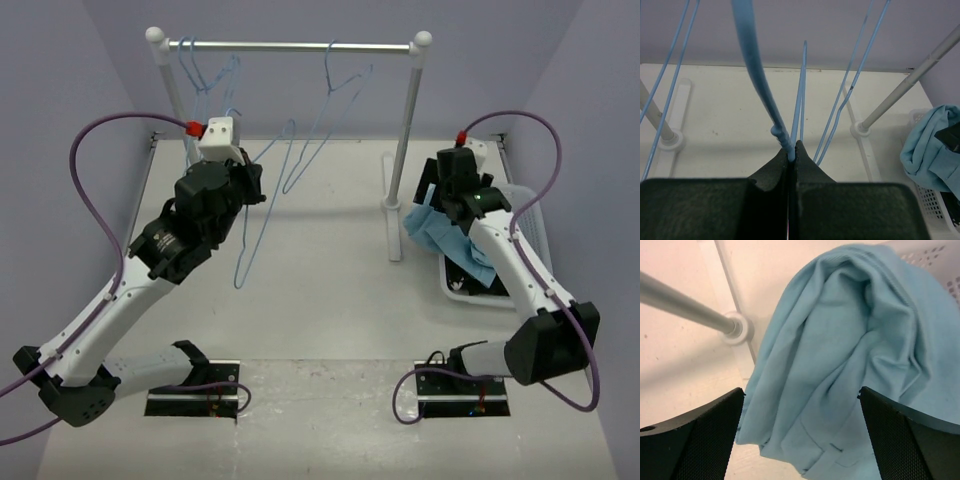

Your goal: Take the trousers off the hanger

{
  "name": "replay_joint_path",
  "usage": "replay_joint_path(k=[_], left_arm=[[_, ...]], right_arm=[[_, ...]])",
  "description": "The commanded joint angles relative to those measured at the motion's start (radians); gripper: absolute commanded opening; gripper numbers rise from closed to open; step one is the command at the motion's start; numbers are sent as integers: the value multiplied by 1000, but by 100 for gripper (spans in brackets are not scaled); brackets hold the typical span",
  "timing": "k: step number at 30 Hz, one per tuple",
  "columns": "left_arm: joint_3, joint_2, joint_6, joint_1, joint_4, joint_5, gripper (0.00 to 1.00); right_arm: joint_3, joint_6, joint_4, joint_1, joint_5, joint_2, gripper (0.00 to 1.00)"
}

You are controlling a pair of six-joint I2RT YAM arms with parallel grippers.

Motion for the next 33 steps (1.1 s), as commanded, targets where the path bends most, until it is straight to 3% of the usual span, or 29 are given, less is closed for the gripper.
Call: replay_joint_path(k=[1, 6, 8, 9, 10, 11, 12, 17, 23, 30, 33], left_arm=[[32, 4, 41, 1, 62, -10, 0], [27, 1, 44, 2, 63, -15, 0], [25, -1, 45, 1, 63, -18, 0], [24, -1, 47, 1, 63, -18, 0], [22, -2, 47, 1, 65, -22, 0], [22, -4, 48, 1, 65, -22, 0], [21, -5, 48, 1, 65, -24, 0], [2, -13, 51, 1, 74, -30, 0], [2, -10, 58, 1, 73, -61, 0], [19, 3, 70, 1, 74, -84, 0], [48, 18, 79, 1, 74, -81, 0]], right_arm=[[70, -11, -53, 54, 51, 133, 99], [139, 61, -140, 71, 177, 260, 99], [135, 78, -148, 71, 225, 268, 89], [132, 92, -156, 71, 248, 253, 50], [117, 126, -159, 71, 284, 235, 27], [103, 138, -154, 70, 301, 207, 6], [89, 141, -142, 70, 317, 149, 0], [34, 63, -133, -19, 291, 46, 0], [-92, 11, -130, -344, 190, 105, 0], [-121, -129, -33, -377, 27, 326, 0], [-112, -129, -35, -377, -16, 391, 7]])
